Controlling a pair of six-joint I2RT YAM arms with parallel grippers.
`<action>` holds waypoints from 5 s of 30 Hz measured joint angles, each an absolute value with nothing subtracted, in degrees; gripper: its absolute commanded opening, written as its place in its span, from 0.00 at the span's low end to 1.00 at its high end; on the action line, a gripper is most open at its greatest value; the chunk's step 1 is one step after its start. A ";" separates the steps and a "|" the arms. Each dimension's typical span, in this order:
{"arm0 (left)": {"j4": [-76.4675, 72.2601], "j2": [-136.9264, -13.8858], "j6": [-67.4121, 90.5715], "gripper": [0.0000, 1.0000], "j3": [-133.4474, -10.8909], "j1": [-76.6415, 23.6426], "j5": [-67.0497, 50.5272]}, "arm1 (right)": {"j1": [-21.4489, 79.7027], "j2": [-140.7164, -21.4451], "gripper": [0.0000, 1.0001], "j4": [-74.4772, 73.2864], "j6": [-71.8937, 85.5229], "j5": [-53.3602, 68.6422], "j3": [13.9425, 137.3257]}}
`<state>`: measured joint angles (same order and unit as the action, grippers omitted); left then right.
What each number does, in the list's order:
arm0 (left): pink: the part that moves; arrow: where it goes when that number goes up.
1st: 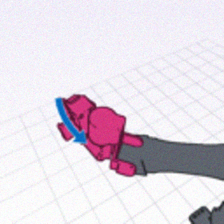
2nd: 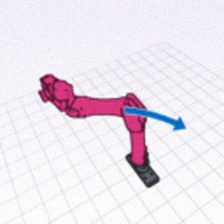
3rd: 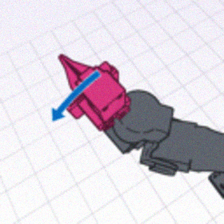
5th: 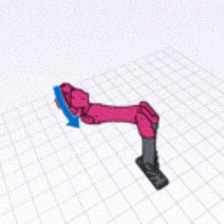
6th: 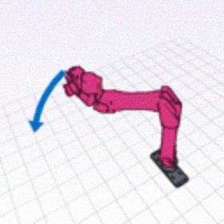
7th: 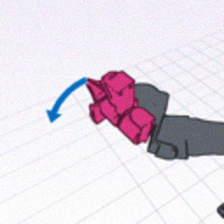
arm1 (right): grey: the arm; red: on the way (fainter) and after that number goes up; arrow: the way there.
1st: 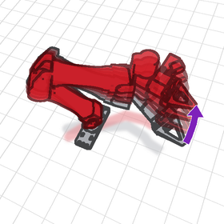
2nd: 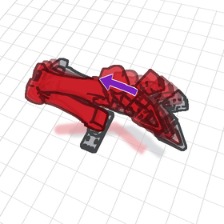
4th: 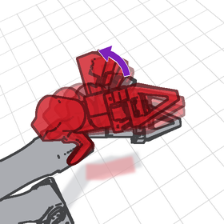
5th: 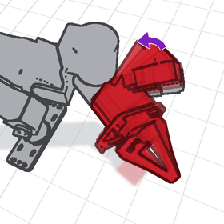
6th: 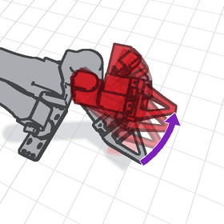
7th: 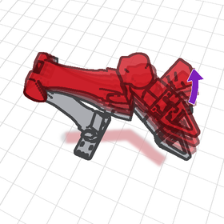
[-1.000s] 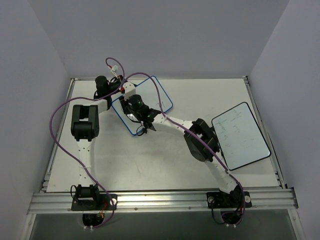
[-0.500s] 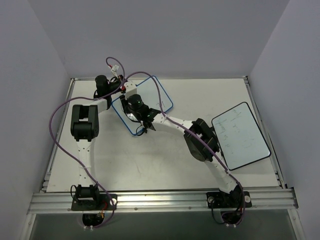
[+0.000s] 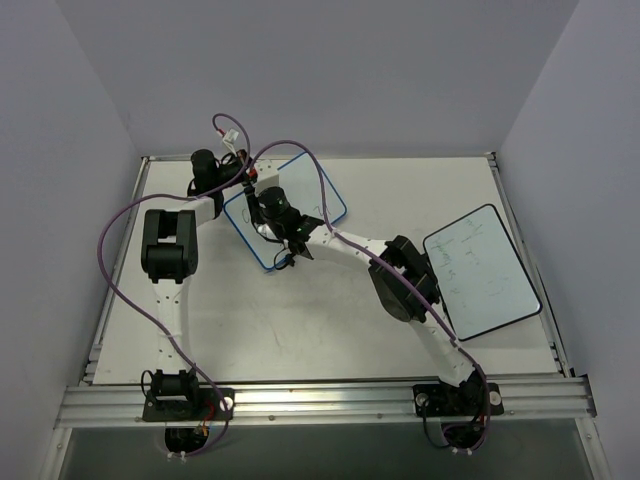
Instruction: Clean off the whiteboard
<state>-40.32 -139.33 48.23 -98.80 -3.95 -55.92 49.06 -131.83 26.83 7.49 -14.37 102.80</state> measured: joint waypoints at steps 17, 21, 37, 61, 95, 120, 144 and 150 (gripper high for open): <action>-39.40 -138.98 47.31 0.02 -98.80 -4.08 -55.94 | 51.27 -128.88 0.04 34.68 5.67 -14.52 93.36; -39.24 -138.96 47.31 0.02 -98.80 -4.10 -55.90 | 52.07 -128.84 0.04 35.20 5.08 -14.74 92.79; -38.74 -138.43 47.05 0.02 -98.80 -4.86 -55.75 | 55.20 -128.84 0.04 33.69 2.46 -15.25 92.66; -38.35 -138.32 45.56 0.02 -98.83 -6.39 -52.49 | 49.67 -127.68 0.04 31.66 7.31 -22.59 92.99; -38.30 -138.12 45.56 0.02 -98.83 -6.42 -53.80 | 56.55 -127.42 0.04 34.83 6.37 -22.94 87.13; -37.69 -138.08 44.66 0.02 -98.83 -6.42 -52.93 | 44.31 -120.49 0.04 42.61 11.79 -25.32 75.00; -35.64 -137.45 42.92 0.02 -98.83 -6.44 -52.95 | 55.90 -127.09 0.04 39.99 9.26 -27.53 84.03; -35.44 -137.45 42.74 0.02 -98.83 -6.46 -52.77 | 55.35 -126.65 0.04 42.52 9.67 -26.41 82.08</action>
<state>-35.44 -137.45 42.74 -98.83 -6.46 -52.77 55.35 -126.65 42.52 9.67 -26.41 82.08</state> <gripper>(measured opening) 0.031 0.324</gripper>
